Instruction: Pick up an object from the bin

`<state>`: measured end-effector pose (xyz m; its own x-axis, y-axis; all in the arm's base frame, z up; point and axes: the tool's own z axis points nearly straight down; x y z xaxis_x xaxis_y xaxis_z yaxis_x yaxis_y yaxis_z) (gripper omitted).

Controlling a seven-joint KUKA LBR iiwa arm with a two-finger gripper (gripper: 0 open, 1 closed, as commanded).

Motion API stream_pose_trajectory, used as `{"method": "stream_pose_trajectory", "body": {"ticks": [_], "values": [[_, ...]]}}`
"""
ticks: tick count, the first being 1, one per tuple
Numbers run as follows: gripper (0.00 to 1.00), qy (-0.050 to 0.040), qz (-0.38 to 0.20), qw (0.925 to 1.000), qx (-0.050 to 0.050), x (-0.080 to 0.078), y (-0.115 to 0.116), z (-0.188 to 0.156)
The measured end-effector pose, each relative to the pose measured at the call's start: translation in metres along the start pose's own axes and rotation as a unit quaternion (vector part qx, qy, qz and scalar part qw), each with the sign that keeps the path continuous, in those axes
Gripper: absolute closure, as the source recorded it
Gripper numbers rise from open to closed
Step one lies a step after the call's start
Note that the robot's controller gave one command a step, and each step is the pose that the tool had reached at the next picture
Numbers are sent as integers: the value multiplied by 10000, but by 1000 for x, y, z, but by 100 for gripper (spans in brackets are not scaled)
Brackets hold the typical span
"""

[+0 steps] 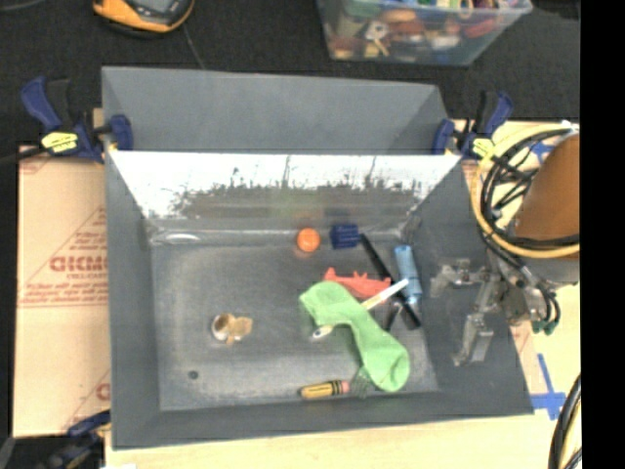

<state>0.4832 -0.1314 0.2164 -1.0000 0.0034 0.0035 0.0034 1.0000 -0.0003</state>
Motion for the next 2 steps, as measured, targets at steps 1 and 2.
{"method": "stream_pose_trajectory", "body": {"ticks": [1,2], "values": [[0,-35,-23,10000,8,-2,1,-3],[0,-82,-432,9990,18,-91,73,137]]}}
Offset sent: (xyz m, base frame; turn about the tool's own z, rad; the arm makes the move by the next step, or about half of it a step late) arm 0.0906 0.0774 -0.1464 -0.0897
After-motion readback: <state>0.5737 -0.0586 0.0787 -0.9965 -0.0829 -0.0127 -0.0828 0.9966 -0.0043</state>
